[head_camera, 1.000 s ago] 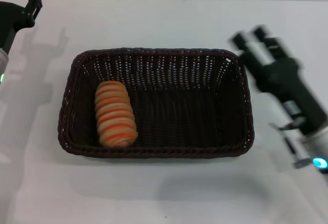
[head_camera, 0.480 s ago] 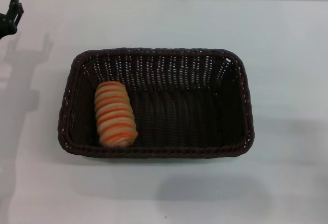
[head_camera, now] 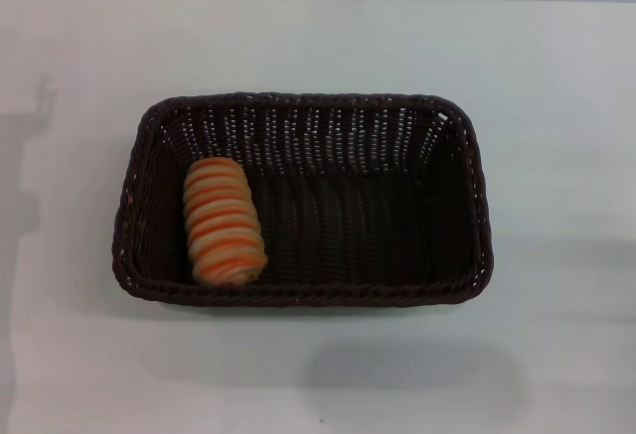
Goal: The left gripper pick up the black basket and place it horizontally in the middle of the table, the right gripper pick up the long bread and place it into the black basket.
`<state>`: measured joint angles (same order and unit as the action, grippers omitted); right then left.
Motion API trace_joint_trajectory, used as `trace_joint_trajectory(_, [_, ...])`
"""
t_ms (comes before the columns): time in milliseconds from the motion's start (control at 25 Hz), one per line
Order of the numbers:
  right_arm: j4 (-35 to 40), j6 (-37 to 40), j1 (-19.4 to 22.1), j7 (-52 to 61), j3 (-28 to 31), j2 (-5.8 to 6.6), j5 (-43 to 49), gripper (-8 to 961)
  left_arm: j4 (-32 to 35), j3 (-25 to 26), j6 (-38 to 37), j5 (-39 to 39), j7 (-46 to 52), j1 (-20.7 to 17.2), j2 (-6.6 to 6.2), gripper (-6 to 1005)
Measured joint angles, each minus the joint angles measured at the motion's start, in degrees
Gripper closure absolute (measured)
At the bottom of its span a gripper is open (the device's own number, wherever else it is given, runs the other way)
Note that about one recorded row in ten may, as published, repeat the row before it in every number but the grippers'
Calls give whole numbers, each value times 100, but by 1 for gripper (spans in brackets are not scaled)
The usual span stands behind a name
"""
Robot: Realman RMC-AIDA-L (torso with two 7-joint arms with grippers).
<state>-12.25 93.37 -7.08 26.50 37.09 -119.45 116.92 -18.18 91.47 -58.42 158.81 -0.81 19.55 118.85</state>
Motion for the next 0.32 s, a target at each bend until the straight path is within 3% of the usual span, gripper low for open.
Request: trace_joint_trajectory(320, [29, -90, -65, -149, -30, 0, -4, 143, 120, 49, -32, -95, 3, -50, -17, 220])
